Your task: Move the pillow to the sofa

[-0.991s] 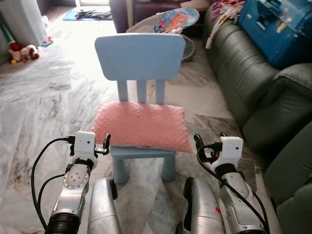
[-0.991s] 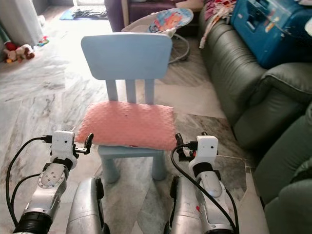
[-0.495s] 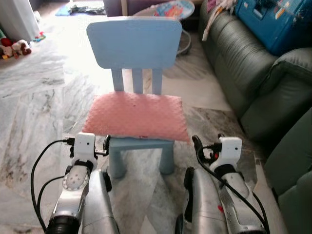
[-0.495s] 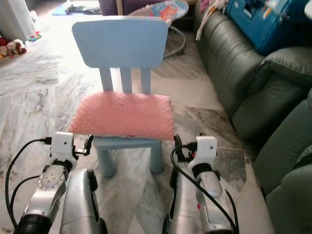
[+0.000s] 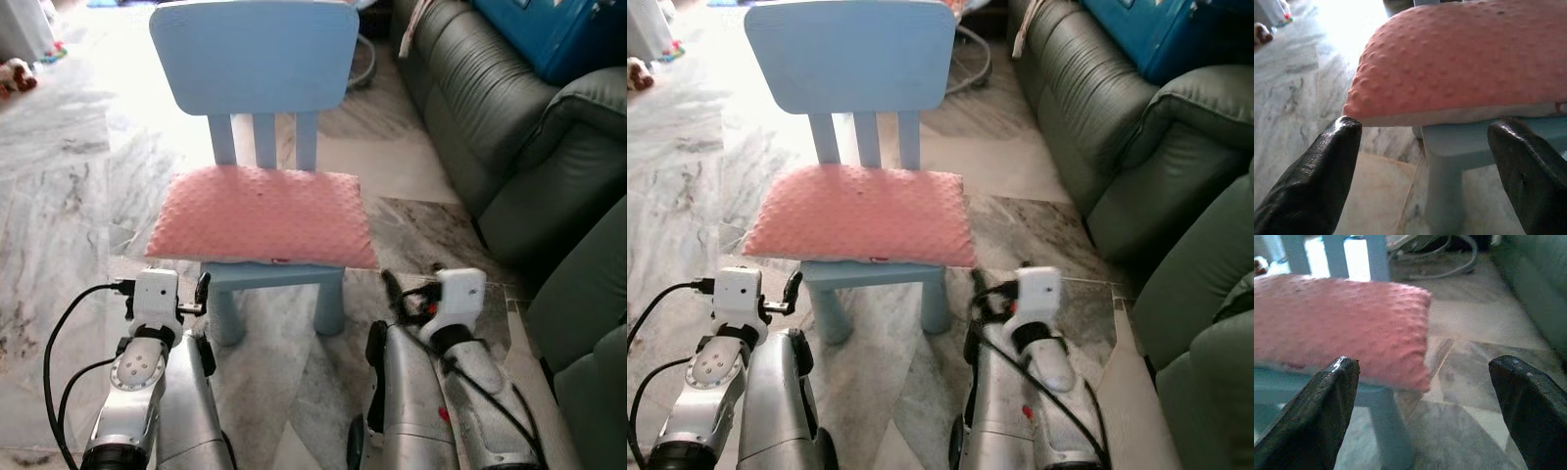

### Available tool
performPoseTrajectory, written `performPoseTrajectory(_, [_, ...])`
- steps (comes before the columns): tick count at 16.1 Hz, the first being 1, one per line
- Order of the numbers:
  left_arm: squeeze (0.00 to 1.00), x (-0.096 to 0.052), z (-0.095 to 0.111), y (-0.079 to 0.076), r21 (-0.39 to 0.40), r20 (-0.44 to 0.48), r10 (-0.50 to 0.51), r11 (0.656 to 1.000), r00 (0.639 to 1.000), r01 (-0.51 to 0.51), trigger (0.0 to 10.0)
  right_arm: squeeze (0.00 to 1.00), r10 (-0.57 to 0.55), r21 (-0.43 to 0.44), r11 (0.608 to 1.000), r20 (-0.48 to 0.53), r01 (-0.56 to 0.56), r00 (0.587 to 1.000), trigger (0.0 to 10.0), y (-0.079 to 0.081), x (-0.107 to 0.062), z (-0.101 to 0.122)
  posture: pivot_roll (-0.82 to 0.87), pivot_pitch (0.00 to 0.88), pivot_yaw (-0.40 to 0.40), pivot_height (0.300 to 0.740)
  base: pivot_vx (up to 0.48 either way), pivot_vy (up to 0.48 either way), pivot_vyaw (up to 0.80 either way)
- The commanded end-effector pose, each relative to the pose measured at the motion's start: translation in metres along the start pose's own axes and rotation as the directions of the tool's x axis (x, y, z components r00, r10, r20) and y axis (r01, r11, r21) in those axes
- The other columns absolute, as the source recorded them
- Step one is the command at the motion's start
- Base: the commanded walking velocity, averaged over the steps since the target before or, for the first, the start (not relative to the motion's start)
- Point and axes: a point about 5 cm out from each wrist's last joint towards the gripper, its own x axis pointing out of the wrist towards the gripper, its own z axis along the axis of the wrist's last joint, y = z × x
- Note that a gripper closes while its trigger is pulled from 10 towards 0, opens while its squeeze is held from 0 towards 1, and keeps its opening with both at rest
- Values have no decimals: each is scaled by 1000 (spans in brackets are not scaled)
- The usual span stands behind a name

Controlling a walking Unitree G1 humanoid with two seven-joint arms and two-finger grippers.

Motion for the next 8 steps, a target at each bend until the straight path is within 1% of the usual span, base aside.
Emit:
performPoseTrajectory(1, [0, 1, 8, 2, 7, 27, -2, 1000, 1000, 2, 10000, 0, 30, -19, 999, 42, -29, 999, 10000, 3, 3, 13, -5, 72, -39, 427, 368, 0, 0])
performPoseTrajectory(2, [0, 1, 8, 2, 6, 25, -3, 1000, 1000, 3, 10000, 0, 34, -20, 999, 43, -33, 998, 10000, 4, 5, 15, -5, 72, -39, 427, 368, 0, 481])
performPoseTrajectory(3, [0, 1, 8, 2, 4, 22, -2, 1000, 1000, 2, 10000, 0, 29, 0, 1000, 44, -29, 999, 10000, 4, 6, 16, -5, 74, -42, 427, 368, 0, 675])
performPoseTrajectory(4, [0, 1, 9, 2, 2, 22, -1, 1000, 1000, 1, 10000, 0, 27, 11, 1000, 48, -28, 998, 10000, 3, 7, 18, -5, 74, -43, 427, 371, 0, 0])
performPoseTrajectory(7, [0, 1, 9, 2, -3, 18, 2, 1000, 1000, -2, 10000, 0, 27, 2, 1000, 41, -27, 999, 10000, 0, 8, 19, -6, 76, -43, 427, 321, 0, 0])
performPoseTrajectory(8, [0, 1, 10, 2, -5, 16, 7, 1000, 1000, -7, 10000, 0, 25, 5, 1000, 33, -25, 999, 10000, 0, 8, 18, -7, 76, -41, 427, 0, 0, 0])
